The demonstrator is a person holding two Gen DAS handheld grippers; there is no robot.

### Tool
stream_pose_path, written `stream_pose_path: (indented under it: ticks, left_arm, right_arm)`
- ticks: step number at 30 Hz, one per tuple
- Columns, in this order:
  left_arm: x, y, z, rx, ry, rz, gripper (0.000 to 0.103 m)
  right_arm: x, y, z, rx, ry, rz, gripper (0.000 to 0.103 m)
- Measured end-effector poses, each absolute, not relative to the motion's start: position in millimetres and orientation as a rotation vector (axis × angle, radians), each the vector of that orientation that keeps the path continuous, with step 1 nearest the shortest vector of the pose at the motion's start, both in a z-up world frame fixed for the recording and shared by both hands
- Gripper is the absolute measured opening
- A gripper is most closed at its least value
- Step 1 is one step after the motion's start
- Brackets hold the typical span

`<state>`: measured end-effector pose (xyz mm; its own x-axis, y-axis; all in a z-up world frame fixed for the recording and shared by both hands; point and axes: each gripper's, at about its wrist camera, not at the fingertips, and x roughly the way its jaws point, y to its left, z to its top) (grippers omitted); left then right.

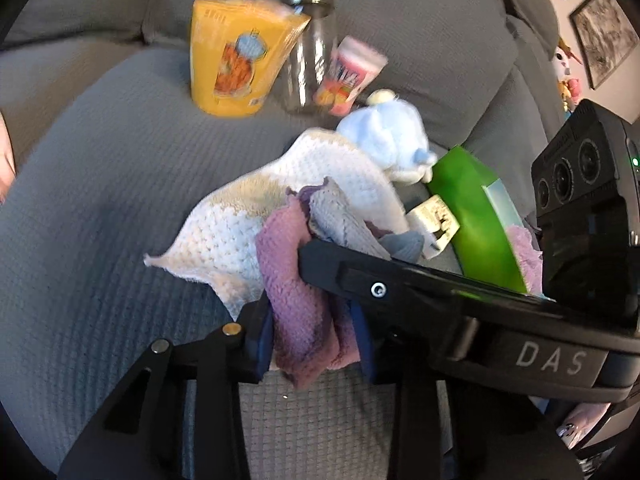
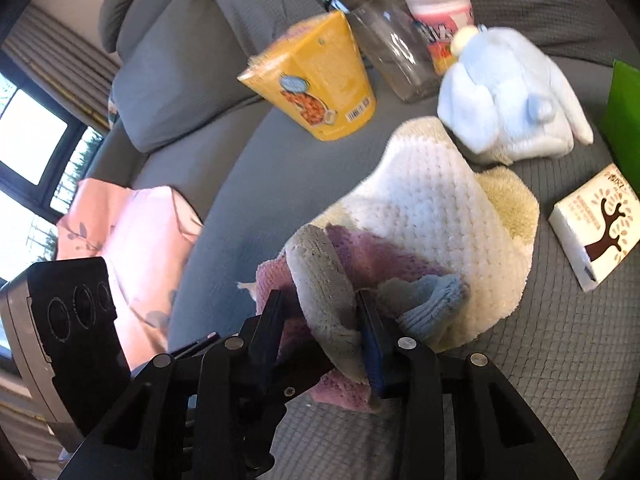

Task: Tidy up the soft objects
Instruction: 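Lower the right gripper onto the grey and pink cloths and close, then lift the grey and pink cloths and carry them over the green box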

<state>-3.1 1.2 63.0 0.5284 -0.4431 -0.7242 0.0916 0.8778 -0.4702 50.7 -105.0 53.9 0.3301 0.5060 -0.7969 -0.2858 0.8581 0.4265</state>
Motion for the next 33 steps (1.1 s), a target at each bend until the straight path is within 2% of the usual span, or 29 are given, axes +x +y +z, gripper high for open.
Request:
stream_pose_path:
  ticks: [17,33]
  left_arm:
    - [-47.2,-29.4,165.0,-0.212,0.657,-0.364,0.03]
    - [-55.9,-75.9,205.9,-0.124,0.515,-0.459,0.03]
  right_arm:
    - [-3.5,-124.9,162.2,0.227,0.776,0.573,0.039]
    - [-41.6,-173.0,211.6,0.271,0.572,0.521,0.039]
